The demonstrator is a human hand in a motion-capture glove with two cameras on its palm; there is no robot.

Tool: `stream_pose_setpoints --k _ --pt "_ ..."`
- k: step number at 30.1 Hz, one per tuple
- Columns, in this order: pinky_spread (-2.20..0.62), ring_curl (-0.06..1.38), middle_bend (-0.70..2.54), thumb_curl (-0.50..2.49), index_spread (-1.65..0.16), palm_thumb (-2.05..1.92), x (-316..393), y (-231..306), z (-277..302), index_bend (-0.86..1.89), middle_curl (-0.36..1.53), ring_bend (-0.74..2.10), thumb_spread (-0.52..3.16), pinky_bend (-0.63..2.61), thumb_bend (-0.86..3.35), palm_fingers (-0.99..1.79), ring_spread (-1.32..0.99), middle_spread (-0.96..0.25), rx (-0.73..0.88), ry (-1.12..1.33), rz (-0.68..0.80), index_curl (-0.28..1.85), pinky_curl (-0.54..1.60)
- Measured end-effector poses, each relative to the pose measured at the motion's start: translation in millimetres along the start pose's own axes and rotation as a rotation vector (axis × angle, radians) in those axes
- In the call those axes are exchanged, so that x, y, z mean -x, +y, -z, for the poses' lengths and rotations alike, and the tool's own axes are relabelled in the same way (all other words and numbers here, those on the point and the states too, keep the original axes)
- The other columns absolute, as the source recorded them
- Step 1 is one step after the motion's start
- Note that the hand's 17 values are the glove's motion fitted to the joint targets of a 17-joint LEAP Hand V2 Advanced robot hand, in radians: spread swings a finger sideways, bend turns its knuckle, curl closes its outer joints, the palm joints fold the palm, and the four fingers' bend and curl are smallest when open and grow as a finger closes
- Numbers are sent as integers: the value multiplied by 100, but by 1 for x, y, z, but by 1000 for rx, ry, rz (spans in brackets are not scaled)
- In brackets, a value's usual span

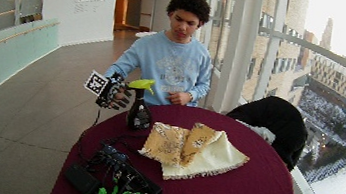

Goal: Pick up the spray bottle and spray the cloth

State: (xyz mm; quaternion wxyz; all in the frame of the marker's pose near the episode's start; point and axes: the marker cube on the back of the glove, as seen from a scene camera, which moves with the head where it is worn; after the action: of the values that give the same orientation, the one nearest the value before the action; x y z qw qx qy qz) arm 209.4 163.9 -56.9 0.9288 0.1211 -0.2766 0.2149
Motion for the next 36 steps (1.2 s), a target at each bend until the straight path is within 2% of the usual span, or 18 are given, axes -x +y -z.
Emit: stream_pose_setpoints --k 6,12,21,28,32,36 --pt "13 36 25 33 -31 71 -24 -25 -10 12 40 37 113 19 2 88 -6 -8 41 -78 -48 27 33" --pt "13 36 24 33 -32 71 -30 -51 -29 12 40 36 108 19 -2 86 -6 -8 160 -148 -50 27 33" --pt "15 35 25 32 -33 69 -31 -70 -57 13 41 34 99 19 -3 86 -6 -8 215 -210 -5 26 34" --pt "13 35 23 33 -32 71 -20 -73 -67 17 41 33 94 18 -2 96 -7 -9 147 -193 42 29 33" --pt "6 36 22 34 -31 75 -12 -70 -70 12 41 39 92 22 -1 111 -9 -9 84 -146 54 29 34" --pt "-7 39 24 37 -30 84 -6 -77 -75 8 42 46 92 36 2 127 -11 -9 -69 -121 87 27 39"
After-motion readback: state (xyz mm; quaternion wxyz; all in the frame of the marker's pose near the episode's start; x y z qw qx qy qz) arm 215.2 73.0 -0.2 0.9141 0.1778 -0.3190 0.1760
